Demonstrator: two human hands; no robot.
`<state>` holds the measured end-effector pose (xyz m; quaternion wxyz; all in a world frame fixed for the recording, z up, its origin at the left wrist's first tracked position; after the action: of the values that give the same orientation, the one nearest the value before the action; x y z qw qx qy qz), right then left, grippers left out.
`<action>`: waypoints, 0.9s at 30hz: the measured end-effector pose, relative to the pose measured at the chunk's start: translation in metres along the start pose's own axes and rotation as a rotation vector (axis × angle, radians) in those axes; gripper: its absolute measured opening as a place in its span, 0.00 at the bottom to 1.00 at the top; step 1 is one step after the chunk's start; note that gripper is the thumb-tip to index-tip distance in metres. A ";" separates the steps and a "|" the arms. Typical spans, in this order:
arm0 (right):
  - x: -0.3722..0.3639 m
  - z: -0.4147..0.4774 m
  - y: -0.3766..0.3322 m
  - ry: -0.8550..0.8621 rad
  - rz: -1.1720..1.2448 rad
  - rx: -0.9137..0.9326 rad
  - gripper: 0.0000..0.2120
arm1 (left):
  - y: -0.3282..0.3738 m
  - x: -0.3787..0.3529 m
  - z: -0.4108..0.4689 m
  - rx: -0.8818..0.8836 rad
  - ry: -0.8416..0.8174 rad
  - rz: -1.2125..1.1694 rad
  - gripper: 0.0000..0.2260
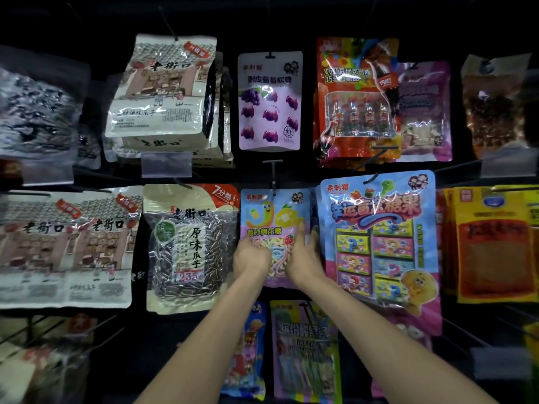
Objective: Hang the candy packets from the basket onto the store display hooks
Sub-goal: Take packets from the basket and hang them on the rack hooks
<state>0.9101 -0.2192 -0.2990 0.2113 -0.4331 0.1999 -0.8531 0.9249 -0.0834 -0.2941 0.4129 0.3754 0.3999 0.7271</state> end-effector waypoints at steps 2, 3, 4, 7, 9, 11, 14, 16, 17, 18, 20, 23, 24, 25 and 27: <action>-0.005 -0.003 -0.001 0.014 -0.105 0.041 0.56 | 0.000 0.001 -0.002 -0.016 -0.001 0.033 0.24; -0.007 -0.004 -0.002 0.012 -0.145 0.053 0.56 | 0.001 0.002 -0.004 -0.017 -0.001 0.053 0.25; -0.009 -0.006 -0.002 0.010 -0.172 0.060 0.56 | 0.001 0.004 -0.007 -0.021 0.000 0.068 0.26; -0.010 -0.012 -0.005 0.016 -0.226 0.096 0.54 | 0.001 0.007 -0.010 -0.051 -0.012 0.129 0.25; -0.011 -0.017 -0.008 -0.016 -0.251 0.120 0.52 | 0.003 0.010 -0.015 -0.081 -0.028 0.161 0.22; -0.010 -0.024 -0.012 -0.056 -0.223 0.126 0.50 | 0.003 0.015 -0.021 -0.107 -0.043 0.168 0.19; -0.005 -0.042 -0.024 -0.095 -0.180 0.159 0.47 | 0.000 0.027 -0.038 -0.157 -0.051 0.182 0.16; 0.004 -0.062 -0.034 -0.133 -0.133 0.199 0.45 | -0.001 0.041 -0.052 -0.200 -0.056 0.178 0.15; 0.011 -0.073 -0.038 -0.141 -0.104 0.225 0.44 | 0.000 0.049 -0.060 -0.234 -0.060 0.183 0.14; 0.019 -0.084 -0.042 -0.142 -0.075 0.253 0.43 | 0.002 0.057 -0.069 -0.273 -0.063 0.193 0.13; 0.037 -0.109 -0.046 -0.142 -0.029 0.311 0.41 | 0.006 0.075 -0.089 -0.350 -0.075 0.225 0.14; 0.066 -0.144 -0.045 -0.134 0.004 0.375 0.38 | 0.010 0.094 -0.125 -0.452 -0.117 0.364 0.18; 0.075 -0.154 -0.043 -0.127 0.003 0.389 0.37 | 0.010 0.098 -0.139 -0.483 -0.131 0.425 0.20; 0.084 -0.163 -0.039 -0.117 -0.004 0.399 0.37 | 0.012 0.101 -0.152 -0.514 -0.139 0.484 0.22; 0.101 -0.182 -0.030 -0.101 -0.015 0.400 0.38 | 0.016 0.105 -0.180 -0.568 -0.142 0.590 0.24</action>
<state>0.7005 -0.2196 -0.3159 0.2963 -0.4263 0.0124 -0.8546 0.7232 -0.0435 -0.3289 0.3005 0.3943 0.0291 0.8680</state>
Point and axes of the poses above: each hand's wrist, its own z-axis towards the middle knuckle, its own x-axis out of the back of the hand, y = z × x, the point moved 3 cm from there along z, towards the middle knuckle
